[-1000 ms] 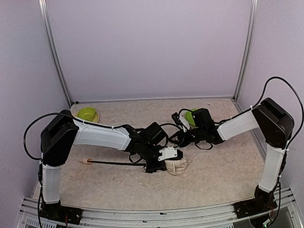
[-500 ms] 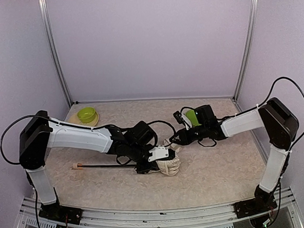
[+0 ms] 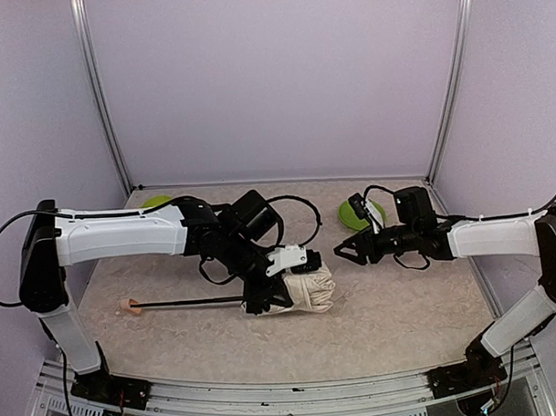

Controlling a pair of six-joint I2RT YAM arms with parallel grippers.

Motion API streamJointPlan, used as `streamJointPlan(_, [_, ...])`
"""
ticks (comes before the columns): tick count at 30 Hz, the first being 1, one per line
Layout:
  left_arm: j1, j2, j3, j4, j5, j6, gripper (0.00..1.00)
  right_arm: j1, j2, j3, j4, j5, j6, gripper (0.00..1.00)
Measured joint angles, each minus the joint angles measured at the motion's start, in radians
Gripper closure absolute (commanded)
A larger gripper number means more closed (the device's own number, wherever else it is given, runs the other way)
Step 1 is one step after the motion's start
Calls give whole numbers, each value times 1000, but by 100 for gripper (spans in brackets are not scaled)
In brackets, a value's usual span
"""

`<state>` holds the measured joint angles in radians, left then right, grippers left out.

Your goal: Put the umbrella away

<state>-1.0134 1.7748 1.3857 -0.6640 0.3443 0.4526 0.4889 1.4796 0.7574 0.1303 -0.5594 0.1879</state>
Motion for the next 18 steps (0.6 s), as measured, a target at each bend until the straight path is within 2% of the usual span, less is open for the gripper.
streamJointPlan(6, [18, -76, 121, -30, 28, -3, 100, 32, -36, -92, 128, -123, -133, 38])
streamJointPlan(8, [20, -89, 153, -45, 29, -3, 100, 39, -17, -129, 212, -189, -152, 34])
streamJointPlan(12, [20, -96, 187, -77, 18, -3, 100, 39, 45, -171, 402, -324, -143, 21])
streamJointPlan(14, [20, -97, 201, -93, 10, -3, 100, 39, 93, -167, 483, -372, -135, 20])
streamJointPlan(18, [20, -103, 224, -113, -9, -3, 100, 38, 141, -156, 518, -393, -148, 21])
